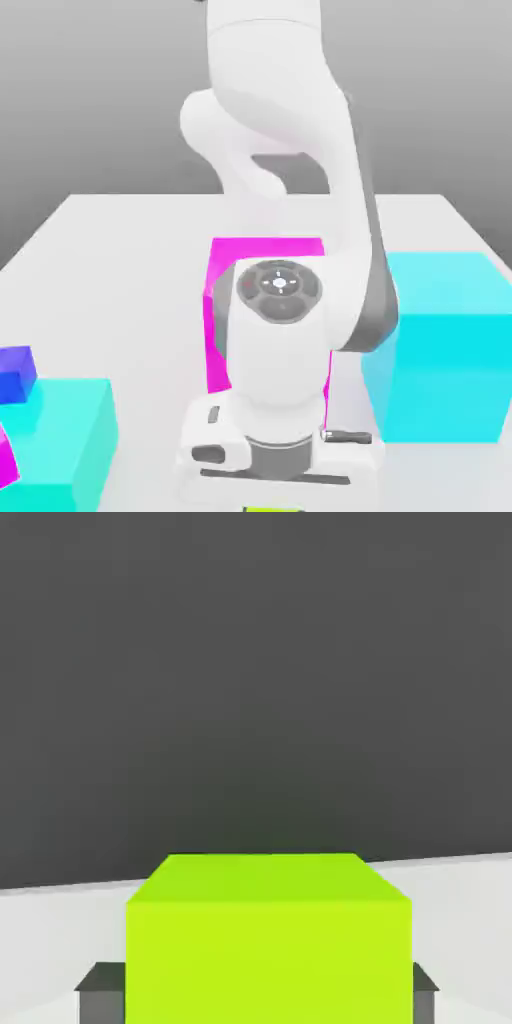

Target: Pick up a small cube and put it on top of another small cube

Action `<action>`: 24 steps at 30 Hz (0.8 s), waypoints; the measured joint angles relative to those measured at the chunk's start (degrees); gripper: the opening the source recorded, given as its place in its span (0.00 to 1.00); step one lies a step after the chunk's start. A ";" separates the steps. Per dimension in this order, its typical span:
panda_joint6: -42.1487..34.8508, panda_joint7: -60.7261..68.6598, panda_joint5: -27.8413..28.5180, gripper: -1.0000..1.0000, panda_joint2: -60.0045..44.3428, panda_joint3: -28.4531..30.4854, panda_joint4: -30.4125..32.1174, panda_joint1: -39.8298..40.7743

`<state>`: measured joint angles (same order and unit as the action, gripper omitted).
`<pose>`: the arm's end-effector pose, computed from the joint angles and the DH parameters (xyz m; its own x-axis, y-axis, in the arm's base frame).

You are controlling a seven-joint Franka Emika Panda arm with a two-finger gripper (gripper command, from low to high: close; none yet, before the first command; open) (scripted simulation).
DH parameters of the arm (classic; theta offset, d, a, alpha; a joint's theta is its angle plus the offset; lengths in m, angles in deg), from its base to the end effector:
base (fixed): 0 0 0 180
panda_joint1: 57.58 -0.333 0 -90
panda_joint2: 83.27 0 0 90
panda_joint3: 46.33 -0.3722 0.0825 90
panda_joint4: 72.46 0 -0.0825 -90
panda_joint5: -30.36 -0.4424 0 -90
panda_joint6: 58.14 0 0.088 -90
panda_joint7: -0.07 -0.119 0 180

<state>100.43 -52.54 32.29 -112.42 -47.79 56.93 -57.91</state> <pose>0.5797 0.0202 0.1175 0.6533 -0.7571 0.0005 -0.7571 -0.6533 -0.0007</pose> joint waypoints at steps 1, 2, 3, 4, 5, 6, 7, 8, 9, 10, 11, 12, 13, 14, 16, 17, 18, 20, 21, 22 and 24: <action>-0.44 0.02 -0.03 0.00 0.54 -0.04 0.11 0.03; -1.49 0.08 -0.10 0.00 1.85 -0.12 0.38 0.10; -2.84 0.12 -0.19 0.00 3.54 -0.18 0.72 0.14; -4.35 0.23 -0.33 0.00 5.43 -0.30 1.10 0.23; -5.91 0.36 -0.49 0.00 7.41 -0.39 1.52 0.30; -6.79 0.55 -0.64 0.00 9.44 -0.55 2.67 0.35; -7.14 0.78 -0.78 0.00 11.49 -0.75 4.39 0.37; -7.37 1.06 -0.96 0.00 13.55 -0.93 6.21 0.36; -7.55 1.30 -1.12 0.00 15.62 -1.11 8.12 0.35; -7.66 1.60 -1.30 0.00 17.69 -1.28 10.07 0.32; -7.76 1.88 -1.46 0.00 19.77 -1.44 12.04 0.29; -7.85 2.15 -1.62 0.00 21.84 -1.60 14.01 0.25; -7.95 2.41 -1.77 0.00 23.94 -1.77 16.01 0.17; -7.99 2.66 -1.90 0.00 25.93 -1.92 17.95 0.05; -7.22 2.93 -1.94 0.00 28.20 -2.26 20.99 -0.04; -5.77 2.81 -1.73 0.00 27.21 -2.25 21.46 -0.02; -4.04 2.62 -1.44 0.00 25.69 -2.15 21.66 0.10; -0.25 2.14 -0.75 0.00 21.95 -1.87 21.73 -0.02; 1.58 1.94 -0.44 1.00 20.05 -1.77 21.69 -0.05; 1.59 1.94 -0.44 1.00 20.05 -1.77 21.69 -0.05; 1.59 1.94 -0.44 1.00 20.05 -1.77 21.69 -0.05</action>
